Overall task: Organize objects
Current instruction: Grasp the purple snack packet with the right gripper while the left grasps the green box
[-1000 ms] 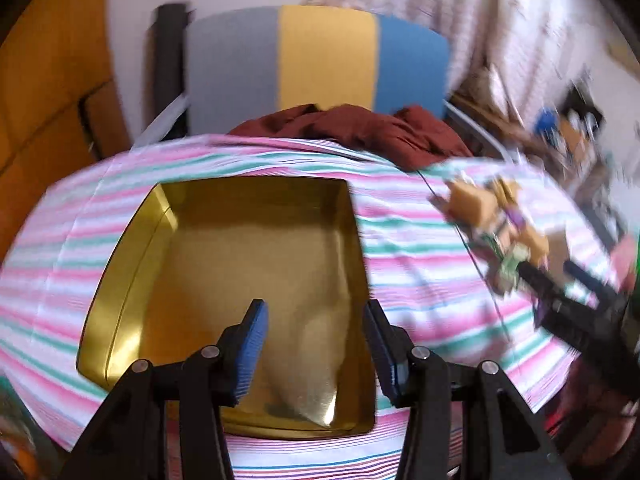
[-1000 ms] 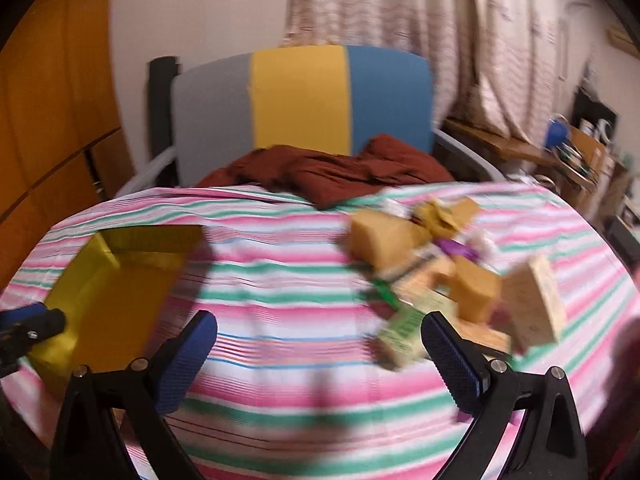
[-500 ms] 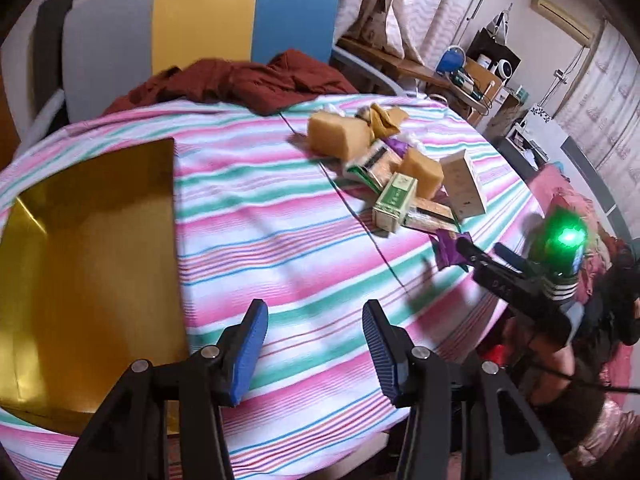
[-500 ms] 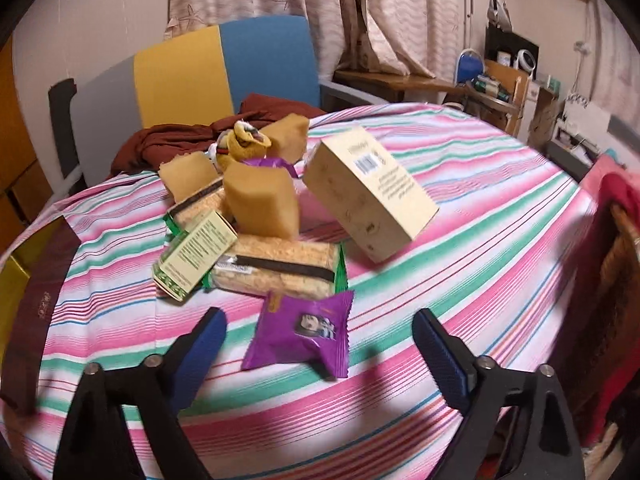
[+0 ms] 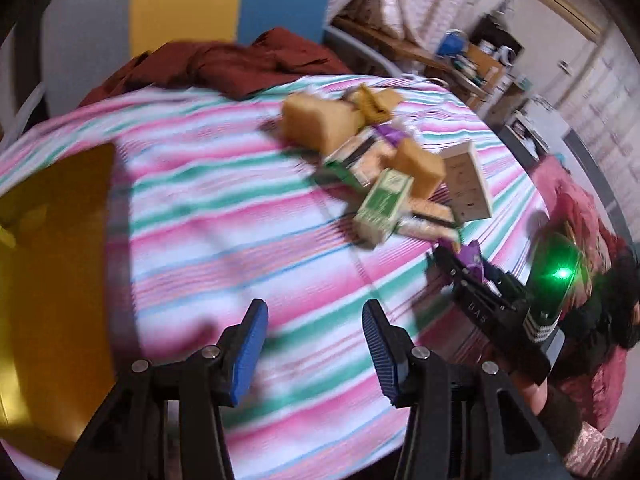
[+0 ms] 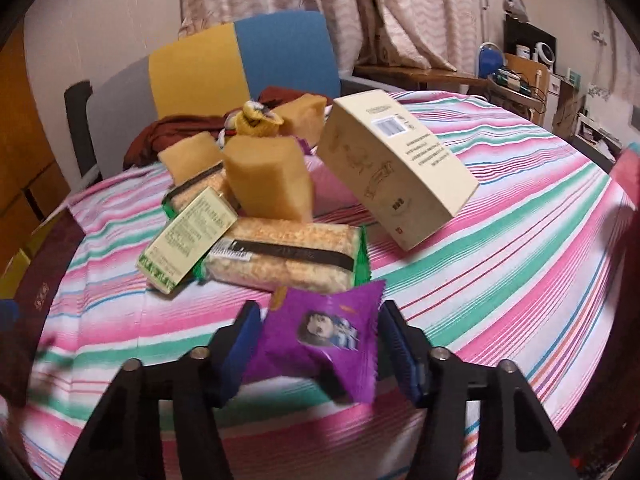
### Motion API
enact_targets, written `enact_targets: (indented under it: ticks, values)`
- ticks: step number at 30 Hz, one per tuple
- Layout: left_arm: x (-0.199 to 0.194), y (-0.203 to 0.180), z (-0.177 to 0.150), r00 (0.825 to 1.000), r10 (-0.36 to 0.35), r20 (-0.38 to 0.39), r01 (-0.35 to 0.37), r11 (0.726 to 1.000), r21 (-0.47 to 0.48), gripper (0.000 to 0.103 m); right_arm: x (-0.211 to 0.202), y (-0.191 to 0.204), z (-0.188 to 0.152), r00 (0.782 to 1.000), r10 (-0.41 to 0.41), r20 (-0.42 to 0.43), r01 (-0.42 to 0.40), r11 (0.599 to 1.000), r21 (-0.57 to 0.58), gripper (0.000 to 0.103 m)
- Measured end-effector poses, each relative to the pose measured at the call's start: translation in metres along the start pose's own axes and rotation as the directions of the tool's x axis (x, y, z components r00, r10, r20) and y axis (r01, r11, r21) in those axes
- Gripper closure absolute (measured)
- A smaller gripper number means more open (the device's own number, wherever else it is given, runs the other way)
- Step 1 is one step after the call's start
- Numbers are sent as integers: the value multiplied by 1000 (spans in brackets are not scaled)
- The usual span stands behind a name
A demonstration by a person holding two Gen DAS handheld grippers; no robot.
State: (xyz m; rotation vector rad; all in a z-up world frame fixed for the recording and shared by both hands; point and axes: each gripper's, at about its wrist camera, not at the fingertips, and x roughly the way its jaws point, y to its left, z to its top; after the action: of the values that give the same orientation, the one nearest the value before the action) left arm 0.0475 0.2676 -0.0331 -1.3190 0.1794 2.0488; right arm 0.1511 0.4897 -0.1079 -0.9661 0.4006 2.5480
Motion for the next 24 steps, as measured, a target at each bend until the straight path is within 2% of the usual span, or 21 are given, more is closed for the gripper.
enact_targets:
  ticks: [2,4,6,8,13,17,22,24]
  values:
    - [11,-13,11,1000,-3,0,3,999,51,53,2,-3,-3,1000,12,23,-13,999,32,49]
    - [25,-23,22,998,-52,-24,54,995,86,53,1,-5,-6,999,27,43,-29,999,43,49]
    - [41,-31,32,996,-70,-55,75,993,94,53,1,-3,-9,998,20,56,-21,1000,17,49]
    - [58,-40,42,996,-59,-59,65,991,114,53,3,2,-11,998,5,66,-4,1000,-11,49]
    - [83,-48,62,991,-129,-44,134,982,134,53,7,5,-10,996,-3,85,6,999,-35,47]
    - [96,-47,69,990,-139,-28,142,978,153,53,8,3,-11,996,9,89,-6,999,-38,45]
    - [116,-45,69,991,-122,-60,129,980,151,53,10,4,-12,995,8,96,-3,999,-44,45]
    - [116,-44,67,990,-135,-31,138,981,139,56,11,5,-12,995,7,98,-2,999,-46,45]
